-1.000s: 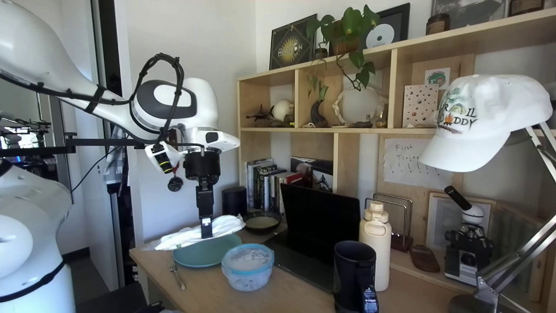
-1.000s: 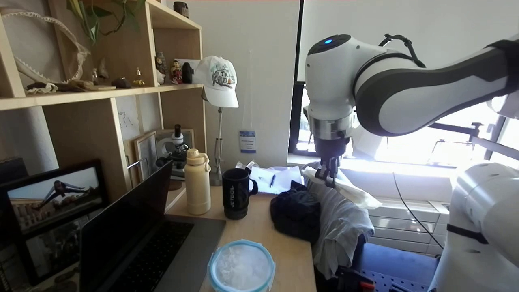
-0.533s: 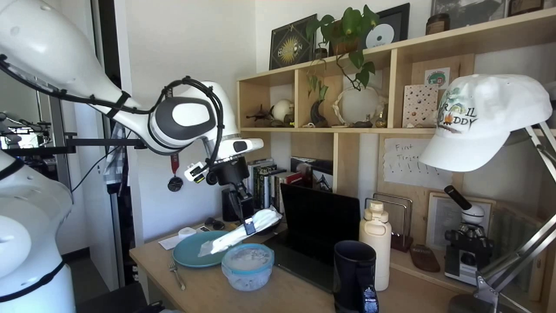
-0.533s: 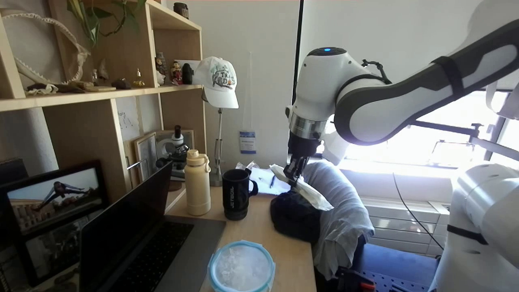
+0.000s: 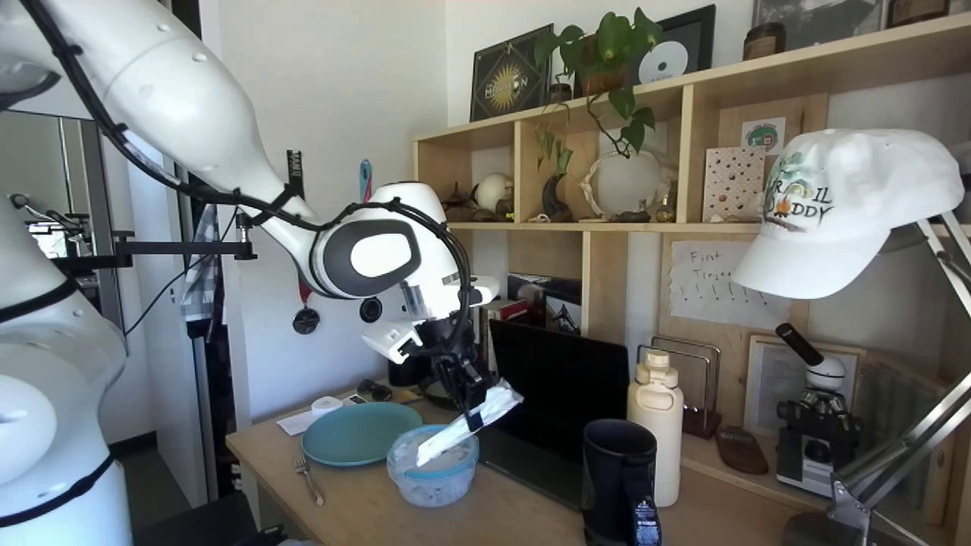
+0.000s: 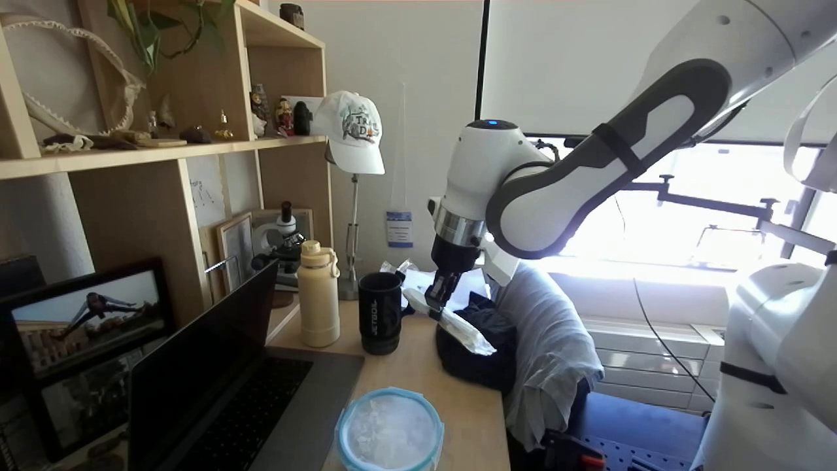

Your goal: Move the plastic spoon and the metal fork to the right.

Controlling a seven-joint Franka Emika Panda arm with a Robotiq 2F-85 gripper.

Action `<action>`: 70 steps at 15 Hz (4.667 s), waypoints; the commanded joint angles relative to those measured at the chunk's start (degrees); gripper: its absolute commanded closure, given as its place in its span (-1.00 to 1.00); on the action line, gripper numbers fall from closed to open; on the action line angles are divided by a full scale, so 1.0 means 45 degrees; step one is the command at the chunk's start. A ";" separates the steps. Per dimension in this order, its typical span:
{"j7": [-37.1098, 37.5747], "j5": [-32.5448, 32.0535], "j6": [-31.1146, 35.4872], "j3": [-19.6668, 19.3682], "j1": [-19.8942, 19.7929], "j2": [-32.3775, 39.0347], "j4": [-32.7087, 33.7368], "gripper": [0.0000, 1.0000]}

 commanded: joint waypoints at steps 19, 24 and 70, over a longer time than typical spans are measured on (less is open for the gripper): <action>-0.8579 0.7903 0.1932 -0.0369 0.0922 0.4907 0.1293 0.91; -1.0011 0.9149 0.1746 -0.0319 0.0719 0.5705 0.1788 0.91; -0.7558 0.7501 -0.5664 0.4194 0.4164 0.5703 0.4400 -1.00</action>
